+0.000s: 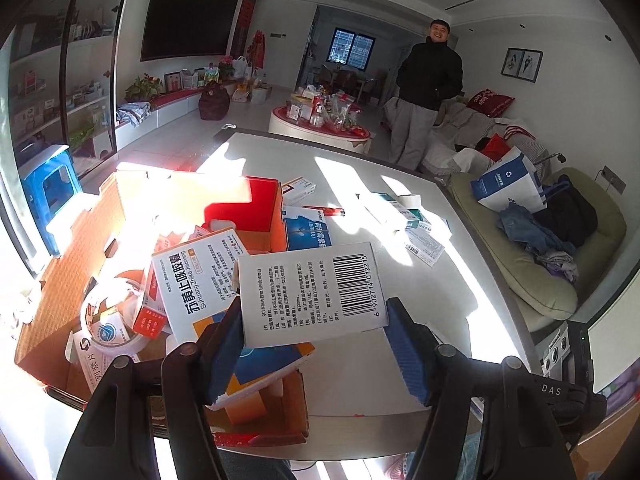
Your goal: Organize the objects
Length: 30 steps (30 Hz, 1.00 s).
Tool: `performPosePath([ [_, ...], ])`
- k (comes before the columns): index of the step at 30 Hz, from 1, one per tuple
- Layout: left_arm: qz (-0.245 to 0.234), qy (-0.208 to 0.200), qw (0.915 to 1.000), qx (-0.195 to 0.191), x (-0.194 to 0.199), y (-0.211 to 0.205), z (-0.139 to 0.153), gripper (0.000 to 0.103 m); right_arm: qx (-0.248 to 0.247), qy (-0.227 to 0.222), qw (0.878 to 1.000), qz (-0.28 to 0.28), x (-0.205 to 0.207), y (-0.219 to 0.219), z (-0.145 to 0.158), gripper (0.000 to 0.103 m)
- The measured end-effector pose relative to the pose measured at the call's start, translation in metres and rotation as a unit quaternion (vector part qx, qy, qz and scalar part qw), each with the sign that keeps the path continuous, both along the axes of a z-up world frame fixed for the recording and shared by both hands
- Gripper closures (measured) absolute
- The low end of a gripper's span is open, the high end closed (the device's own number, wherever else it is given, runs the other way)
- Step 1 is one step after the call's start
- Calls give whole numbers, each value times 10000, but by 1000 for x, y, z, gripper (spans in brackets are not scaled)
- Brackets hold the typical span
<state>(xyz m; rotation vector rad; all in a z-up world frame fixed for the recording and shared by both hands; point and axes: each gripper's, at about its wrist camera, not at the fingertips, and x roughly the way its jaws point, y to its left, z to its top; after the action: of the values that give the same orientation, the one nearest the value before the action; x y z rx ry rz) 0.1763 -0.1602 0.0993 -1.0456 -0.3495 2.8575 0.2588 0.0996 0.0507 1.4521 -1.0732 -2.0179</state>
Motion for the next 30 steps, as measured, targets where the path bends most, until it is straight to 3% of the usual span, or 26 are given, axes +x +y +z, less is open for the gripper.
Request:
performPosePath([
  [6,55,8,9997,-220,2,2,-1,31,3,-10,10000,-6,-1,-1,-1,42],
  [30,57,-36,9996,-276,2,2,-4,31,-17,-34,10000,-58,-1,2,-2,42],
])
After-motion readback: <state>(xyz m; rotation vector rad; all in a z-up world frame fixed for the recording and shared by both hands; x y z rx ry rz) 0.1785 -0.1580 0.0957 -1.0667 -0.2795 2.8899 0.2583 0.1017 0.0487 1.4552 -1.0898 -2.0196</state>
